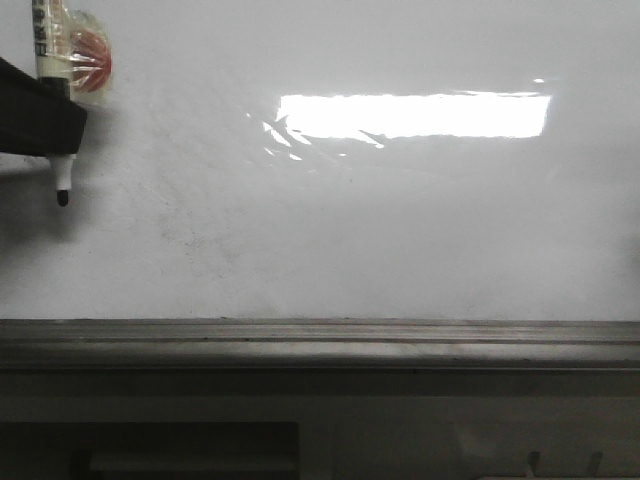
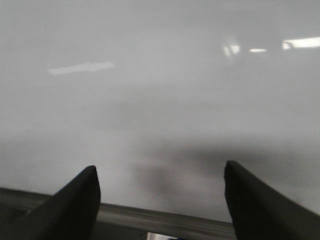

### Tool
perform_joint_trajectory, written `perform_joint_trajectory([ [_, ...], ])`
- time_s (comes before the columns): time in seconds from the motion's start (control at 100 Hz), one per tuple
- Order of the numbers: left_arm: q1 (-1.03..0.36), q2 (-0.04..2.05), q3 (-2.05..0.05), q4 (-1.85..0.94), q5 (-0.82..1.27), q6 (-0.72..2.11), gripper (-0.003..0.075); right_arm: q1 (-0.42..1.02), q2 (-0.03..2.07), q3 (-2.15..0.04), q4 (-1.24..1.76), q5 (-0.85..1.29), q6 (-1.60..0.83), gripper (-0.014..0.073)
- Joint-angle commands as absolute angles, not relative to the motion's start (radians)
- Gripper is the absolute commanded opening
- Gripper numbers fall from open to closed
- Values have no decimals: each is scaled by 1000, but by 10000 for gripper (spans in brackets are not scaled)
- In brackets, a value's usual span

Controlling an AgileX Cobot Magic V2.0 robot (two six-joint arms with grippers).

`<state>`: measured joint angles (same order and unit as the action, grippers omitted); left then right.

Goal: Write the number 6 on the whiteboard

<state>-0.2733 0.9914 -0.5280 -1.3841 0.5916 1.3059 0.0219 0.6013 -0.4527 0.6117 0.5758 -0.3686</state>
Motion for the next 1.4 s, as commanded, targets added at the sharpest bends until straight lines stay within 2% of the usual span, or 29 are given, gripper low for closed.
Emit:
perform_joint_trajectory([
  [0.0,-292,968,-581,-1355,671,1317,-20,44,640,-522,758,588,-516,468],
  [0.16,-384,968,-626,-1184,693,1254,-20,94,775,-658,914,769,-688,468],
  [0.37,-537,994,-680,-937,662,1076,-20,186,979,-876,939,1017,-737,468],
  [0.58,-637,1045,-714,-863,660,1001,-20,369,1142,-1068,937,1067,-737,468],
  [0.68,-654,1061,-727,-845,655,978,-20,442,1209,-1148,904,1065,-725,468],
  [0.92,-655,1074,-738,-828,643,974,-20,511,1341,-1310,855,1128,-670,468],
  [1.25,-655,1074,-738,-828,631,974,-20,601,1467,-1396,807,1181,-658,466],
  [1.32,-655,1074,-738,-828,628,974,-20,612,1475,-1400,805,1181,-658,423],
  [1.39,-655,1074,-738,-828,624,974,-20,620,1475,-1400,800,1168,-658,313],
])
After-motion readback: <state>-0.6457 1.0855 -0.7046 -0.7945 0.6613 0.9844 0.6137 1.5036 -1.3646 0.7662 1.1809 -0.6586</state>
